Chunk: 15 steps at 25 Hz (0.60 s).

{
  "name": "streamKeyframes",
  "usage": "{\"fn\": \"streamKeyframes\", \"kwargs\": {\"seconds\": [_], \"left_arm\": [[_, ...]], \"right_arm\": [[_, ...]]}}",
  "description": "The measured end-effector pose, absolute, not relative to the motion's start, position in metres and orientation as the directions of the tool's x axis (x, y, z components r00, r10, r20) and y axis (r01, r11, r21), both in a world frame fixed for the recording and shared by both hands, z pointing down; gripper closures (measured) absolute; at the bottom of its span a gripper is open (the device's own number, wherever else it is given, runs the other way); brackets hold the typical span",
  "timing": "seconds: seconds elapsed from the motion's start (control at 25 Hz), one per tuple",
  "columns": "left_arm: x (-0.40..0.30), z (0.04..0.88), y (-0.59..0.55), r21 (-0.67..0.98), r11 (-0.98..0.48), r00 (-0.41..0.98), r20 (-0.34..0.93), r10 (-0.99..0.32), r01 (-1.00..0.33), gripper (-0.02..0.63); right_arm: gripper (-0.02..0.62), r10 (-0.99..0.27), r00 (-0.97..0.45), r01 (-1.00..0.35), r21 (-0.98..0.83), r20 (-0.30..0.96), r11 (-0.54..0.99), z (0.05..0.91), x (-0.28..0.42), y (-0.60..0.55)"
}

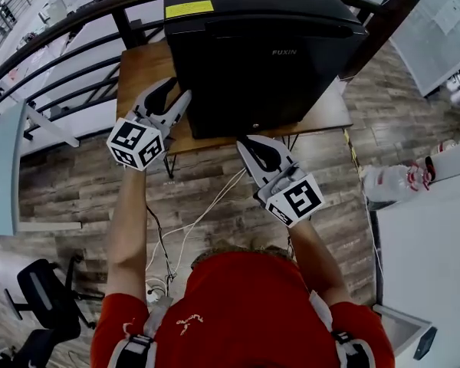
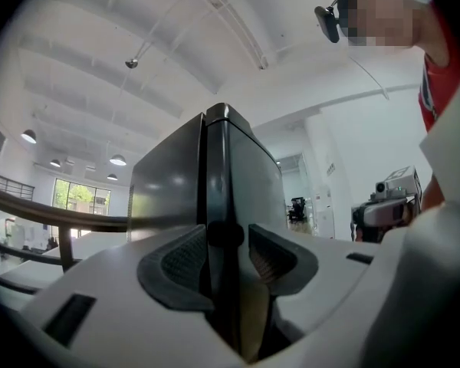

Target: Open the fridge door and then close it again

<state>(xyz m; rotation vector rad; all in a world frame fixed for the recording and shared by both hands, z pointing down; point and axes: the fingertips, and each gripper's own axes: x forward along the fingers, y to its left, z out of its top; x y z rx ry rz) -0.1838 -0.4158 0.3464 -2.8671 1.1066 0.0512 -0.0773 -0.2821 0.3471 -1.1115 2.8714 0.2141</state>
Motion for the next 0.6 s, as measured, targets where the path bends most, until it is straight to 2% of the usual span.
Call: {"fn": "streamKeyframes", "kwargs": {"seconds": [0.36,0.6], "left_arm": [[-0.175,0.347,-0.423,-0.042,-0.806,0.806,-0.072,-0.588,-0.591,0.437],[-0.175,0.347,-0.425,-0.041,-0.808,0.808,-0.081,-0.583,-0.587,0.434]], "right_arm": [[0.569,-0.702,-0.709,-0.705,0.110,-0.073,0.701,0.355,-0.072,-0.289],[0.569,-0.712,-0.699,-0.714,0.112,-0.059,0.691,0.358,-0.067,-0.283]]}}
